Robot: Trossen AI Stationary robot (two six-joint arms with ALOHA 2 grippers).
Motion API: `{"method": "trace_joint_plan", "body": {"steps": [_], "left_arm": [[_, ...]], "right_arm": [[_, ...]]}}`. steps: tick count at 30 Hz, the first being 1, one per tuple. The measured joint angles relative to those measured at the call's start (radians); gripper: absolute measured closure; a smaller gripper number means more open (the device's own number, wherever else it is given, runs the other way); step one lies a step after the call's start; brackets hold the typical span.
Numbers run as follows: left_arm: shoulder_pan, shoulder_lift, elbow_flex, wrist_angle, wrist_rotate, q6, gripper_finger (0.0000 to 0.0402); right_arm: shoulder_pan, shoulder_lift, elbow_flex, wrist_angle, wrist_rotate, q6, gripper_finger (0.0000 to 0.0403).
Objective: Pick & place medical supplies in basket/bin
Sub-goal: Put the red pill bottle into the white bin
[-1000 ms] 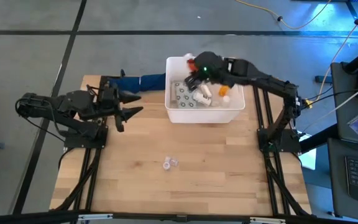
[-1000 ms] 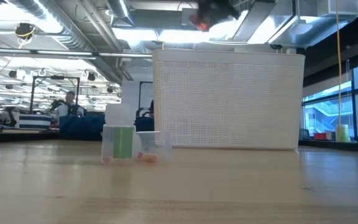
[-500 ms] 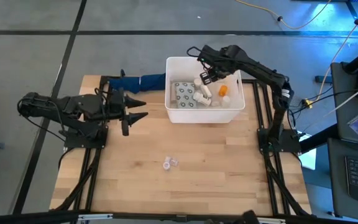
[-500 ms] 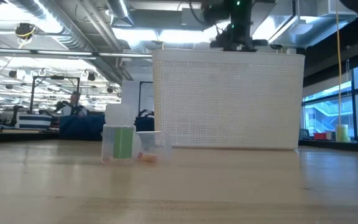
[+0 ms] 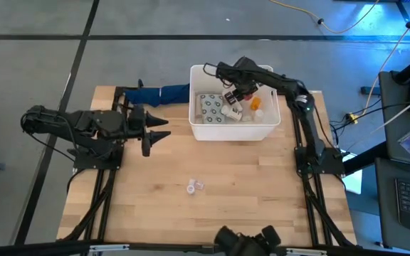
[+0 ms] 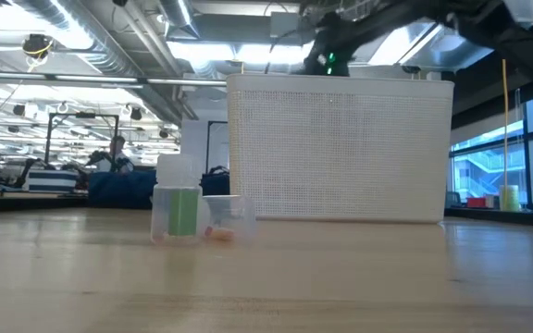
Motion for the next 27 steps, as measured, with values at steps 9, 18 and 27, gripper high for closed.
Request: {"method": "trace_joint_plan", "body": {"steps": [9,18,27], "left_arm": [[0.0,0.005,0.0,-0.001,0.0,0.0,0.019],[0.0,0.017,0.0,-0.001,0.004,0.001,0.019],[-0.009,0.129,0.0,0.087,0.187,0.092,0.019]], "right_arm": [[-0.002,0.124,0.0,0.01,-0.002,-0.025,0.0237],[-0.001,0.153,0.0,0.004,-0.002,-0.078,0.0231],[-0.005,0.153,0.0,0.0,-0.153,-0.163,0.0115]]}}
